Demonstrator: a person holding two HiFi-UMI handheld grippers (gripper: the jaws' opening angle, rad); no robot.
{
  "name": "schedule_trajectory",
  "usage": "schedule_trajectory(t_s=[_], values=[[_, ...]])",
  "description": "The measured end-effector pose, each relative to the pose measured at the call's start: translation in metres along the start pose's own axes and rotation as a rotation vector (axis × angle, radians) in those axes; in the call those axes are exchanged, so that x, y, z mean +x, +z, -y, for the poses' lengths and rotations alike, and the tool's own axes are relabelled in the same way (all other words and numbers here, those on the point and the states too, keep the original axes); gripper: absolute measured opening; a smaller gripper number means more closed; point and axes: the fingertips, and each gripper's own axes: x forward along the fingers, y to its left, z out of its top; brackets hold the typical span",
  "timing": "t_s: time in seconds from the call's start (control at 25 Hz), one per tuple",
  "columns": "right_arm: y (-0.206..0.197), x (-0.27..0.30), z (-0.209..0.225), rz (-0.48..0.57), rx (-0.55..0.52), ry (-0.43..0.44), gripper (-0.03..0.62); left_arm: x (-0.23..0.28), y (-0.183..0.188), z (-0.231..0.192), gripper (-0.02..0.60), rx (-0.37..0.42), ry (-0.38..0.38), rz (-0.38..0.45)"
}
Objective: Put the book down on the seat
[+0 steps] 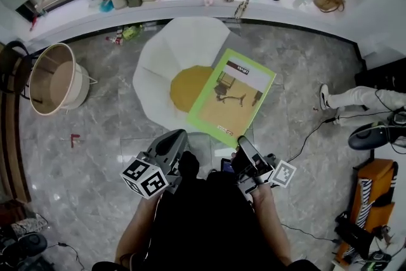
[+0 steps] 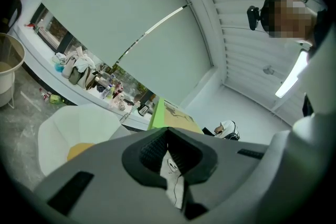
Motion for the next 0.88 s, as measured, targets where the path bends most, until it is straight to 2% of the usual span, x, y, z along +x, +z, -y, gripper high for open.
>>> schedule_trajectory(t_s=[0.4, 0.88], values=[[0.010, 0.038, 0.008, -0.005, -0.010, -0.018, 0.138, 0.023, 0.016, -0.028, 0.012, -0.013, -0.030, -0.035], [0.049, 0.040, 0.026, -0.026, 0.004, -0.016, 0.138, 0.069, 0.021, -0.025, 0.012, -0.006, 0.016, -0.022]])
